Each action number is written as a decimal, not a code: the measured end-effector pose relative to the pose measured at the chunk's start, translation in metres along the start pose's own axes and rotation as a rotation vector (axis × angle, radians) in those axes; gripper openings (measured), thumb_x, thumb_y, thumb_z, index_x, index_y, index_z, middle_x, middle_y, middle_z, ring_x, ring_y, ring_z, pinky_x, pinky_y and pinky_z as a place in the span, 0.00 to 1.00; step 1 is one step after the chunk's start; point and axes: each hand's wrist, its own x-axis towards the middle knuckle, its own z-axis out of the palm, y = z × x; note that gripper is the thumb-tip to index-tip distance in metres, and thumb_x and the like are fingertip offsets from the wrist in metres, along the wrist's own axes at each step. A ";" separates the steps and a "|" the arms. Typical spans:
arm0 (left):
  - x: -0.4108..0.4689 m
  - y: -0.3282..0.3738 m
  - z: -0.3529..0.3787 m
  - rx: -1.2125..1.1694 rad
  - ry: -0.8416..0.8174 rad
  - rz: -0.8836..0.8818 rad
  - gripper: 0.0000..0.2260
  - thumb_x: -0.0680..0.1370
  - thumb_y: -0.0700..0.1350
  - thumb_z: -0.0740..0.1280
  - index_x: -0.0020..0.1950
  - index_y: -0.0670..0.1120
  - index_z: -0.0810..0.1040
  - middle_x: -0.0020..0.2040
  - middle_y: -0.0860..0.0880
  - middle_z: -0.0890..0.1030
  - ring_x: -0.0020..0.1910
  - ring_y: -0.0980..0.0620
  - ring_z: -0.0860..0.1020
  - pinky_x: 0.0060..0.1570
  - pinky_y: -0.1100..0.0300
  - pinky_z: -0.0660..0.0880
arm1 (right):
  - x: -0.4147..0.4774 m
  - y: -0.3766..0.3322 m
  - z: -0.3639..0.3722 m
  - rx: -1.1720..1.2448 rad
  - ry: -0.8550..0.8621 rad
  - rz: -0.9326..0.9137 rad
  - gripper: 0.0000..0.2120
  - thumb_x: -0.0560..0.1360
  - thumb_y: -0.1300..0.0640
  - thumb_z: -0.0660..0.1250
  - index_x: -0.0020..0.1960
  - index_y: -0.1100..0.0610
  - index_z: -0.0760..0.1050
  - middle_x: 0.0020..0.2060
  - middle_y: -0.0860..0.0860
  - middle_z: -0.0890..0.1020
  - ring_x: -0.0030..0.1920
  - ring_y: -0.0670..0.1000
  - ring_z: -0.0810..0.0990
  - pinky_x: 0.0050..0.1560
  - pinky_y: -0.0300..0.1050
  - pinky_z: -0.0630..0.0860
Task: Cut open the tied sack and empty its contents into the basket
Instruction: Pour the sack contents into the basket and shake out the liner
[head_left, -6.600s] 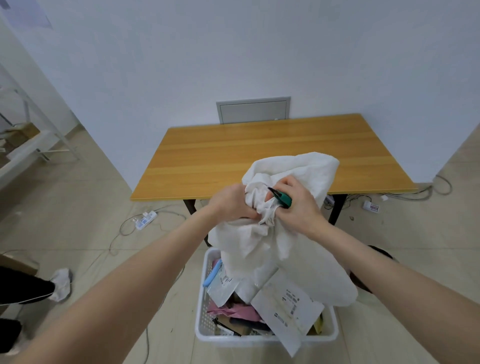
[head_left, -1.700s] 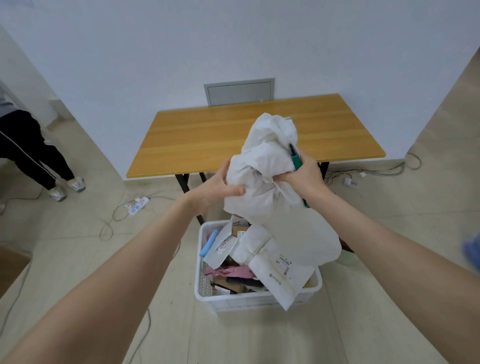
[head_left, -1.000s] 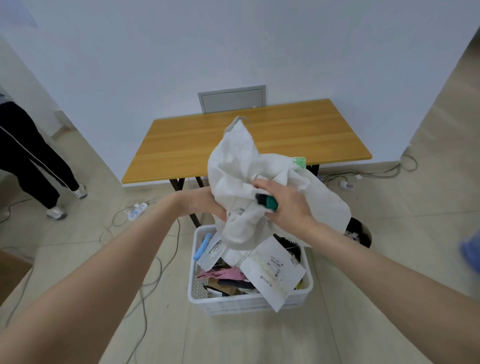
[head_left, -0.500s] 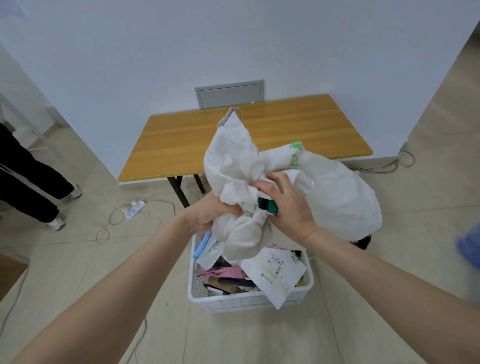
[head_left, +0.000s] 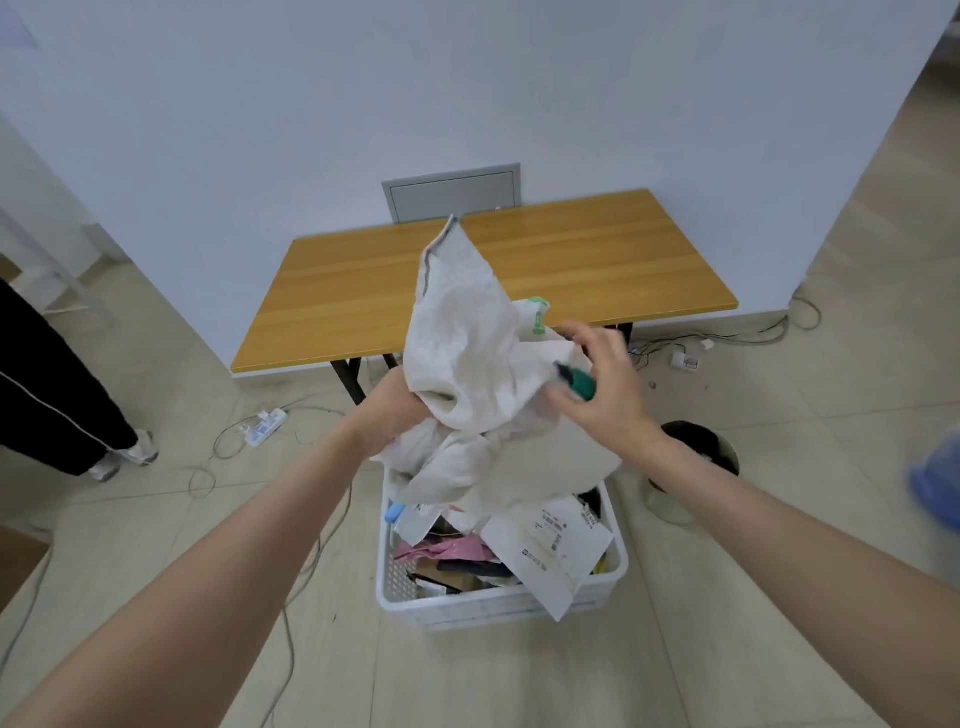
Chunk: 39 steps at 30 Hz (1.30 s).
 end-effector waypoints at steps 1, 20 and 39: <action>-0.001 0.002 -0.002 0.036 0.002 0.010 0.07 0.68 0.41 0.70 0.38 0.54 0.79 0.39 0.53 0.82 0.44 0.50 0.80 0.41 0.56 0.76 | 0.005 -0.001 -0.004 0.059 0.030 0.046 0.35 0.67 0.44 0.73 0.71 0.45 0.64 0.62 0.50 0.68 0.60 0.50 0.72 0.56 0.50 0.73; -0.023 0.023 0.014 -0.247 0.264 0.151 0.09 0.77 0.37 0.64 0.49 0.52 0.75 0.44 0.55 0.78 0.44 0.56 0.76 0.44 0.62 0.73 | 0.019 -0.054 0.016 -0.062 -0.445 0.035 0.33 0.55 0.49 0.83 0.56 0.43 0.74 0.45 0.35 0.76 0.53 0.42 0.74 0.50 0.45 0.73; -0.014 0.024 0.034 -0.268 0.024 -0.096 0.18 0.76 0.41 0.67 0.64 0.52 0.69 0.59 0.49 0.77 0.56 0.49 0.78 0.56 0.49 0.77 | 0.014 -0.022 0.028 -0.027 -0.358 0.337 0.27 0.61 0.44 0.75 0.57 0.50 0.73 0.48 0.43 0.76 0.54 0.49 0.76 0.45 0.39 0.71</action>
